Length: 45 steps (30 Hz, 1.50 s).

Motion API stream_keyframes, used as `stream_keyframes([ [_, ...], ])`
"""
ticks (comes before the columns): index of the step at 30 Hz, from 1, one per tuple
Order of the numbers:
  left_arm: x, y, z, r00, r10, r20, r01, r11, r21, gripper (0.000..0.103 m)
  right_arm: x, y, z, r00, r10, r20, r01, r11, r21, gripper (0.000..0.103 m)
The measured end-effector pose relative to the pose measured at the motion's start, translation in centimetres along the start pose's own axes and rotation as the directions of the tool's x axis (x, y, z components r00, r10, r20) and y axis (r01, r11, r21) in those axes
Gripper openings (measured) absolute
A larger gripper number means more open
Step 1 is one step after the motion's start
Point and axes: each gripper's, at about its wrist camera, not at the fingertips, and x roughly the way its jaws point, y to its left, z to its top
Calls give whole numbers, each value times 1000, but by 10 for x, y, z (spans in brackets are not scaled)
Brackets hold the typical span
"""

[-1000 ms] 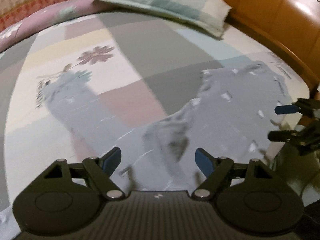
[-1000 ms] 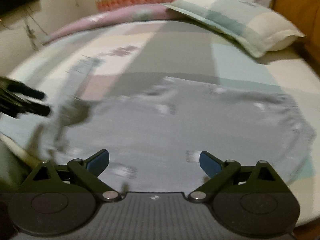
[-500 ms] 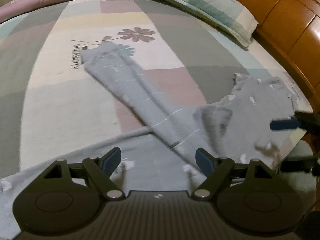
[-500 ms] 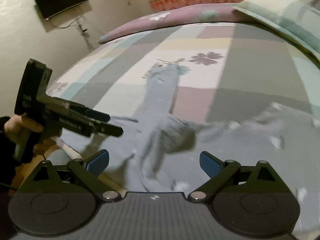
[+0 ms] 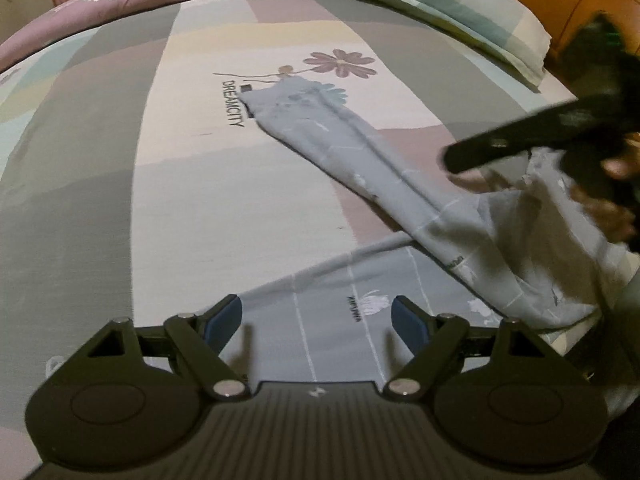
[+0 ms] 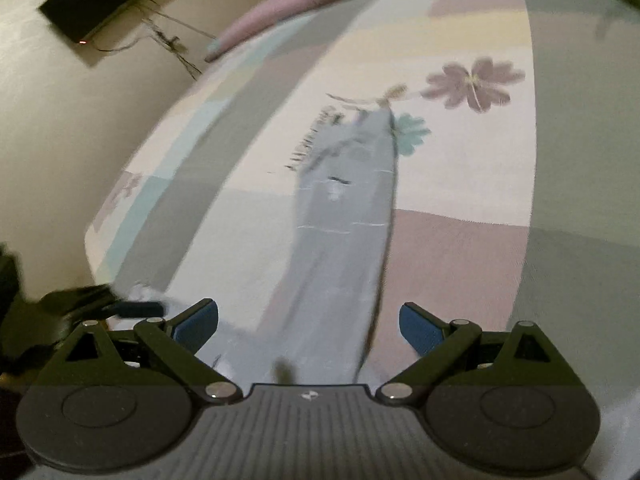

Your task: Fold clothes

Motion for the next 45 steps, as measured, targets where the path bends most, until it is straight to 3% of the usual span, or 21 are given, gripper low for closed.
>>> stream_keyframes([
  [6, -3, 15, -1, 1000, 12, 3, -12, 1000, -7, 82, 30, -26, 24, 992, 129, 4, -129, 984, 124, 103],
  [12, 3, 18, 1, 1000, 7, 1, -7, 1000, -12, 82, 44, -31, 40, 980, 198, 29, -200, 960, 195, 103],
  [15, 1, 19, 0, 1000, 1, 11, -1, 1000, -11, 82, 50, -30, 35, 959, 283, -13, -270, 929, 252, 103],
  [18, 0, 23, -2, 1000, 9, 11, -9, 1000, -19, 82, 52, -24, 31, 962, 272, -25, -263, 946, 189, 100],
  [20, -2, 25, -4, 1000, 15, 12, -14, 1000, -25, 82, 53, -29, 35, 964, 264, -7, -257, 942, 217, 94],
  [23, -8, 27, -8, 1000, 14, 20, -13, 999, -33, 82, 52, -39, 39, 973, 231, 14, -226, 934, 277, 75],
  [25, -11, 28, -11, 1000, 12, 24, -11, 999, -37, 82, 50, -39, 38, 985, 170, -3, -163, 951, 263, 41],
  [26, -13, 27, -13, 1000, 14, 25, -13, 999, -38, 82, 49, -38, 38, 991, 134, -14, -127, 960, 250, 31],
  [27, -14, 27, -14, 999, 18, 27, -17, 999, -38, 82, 48, -36, 37, 995, 93, -28, -84, 968, 235, 12],
  [28, -15, 27, -14, 999, 23, 29, -22, 999, -38, 82, 46, -32, 35, 997, 67, -28, -59, 975, 216, 7],
  [31, -22, 25, -16, 999, 25, 41, -24, 999, -37, 82, 36, -16, 30, 999, 52, -6, -51, 986, 160, 7],
  [37, -41, 23, -20, 997, 24, 73, -21, 999, -36, 82, 15, 38, 27, 992, 122, 15, -123, 992, 41, 7],
  [45, -59, 25, -34, 996, 6, 91, -1, 999, -53, 82, 8, 107, 0, 971, 228, -67, -233, 969, -81, 7],
])
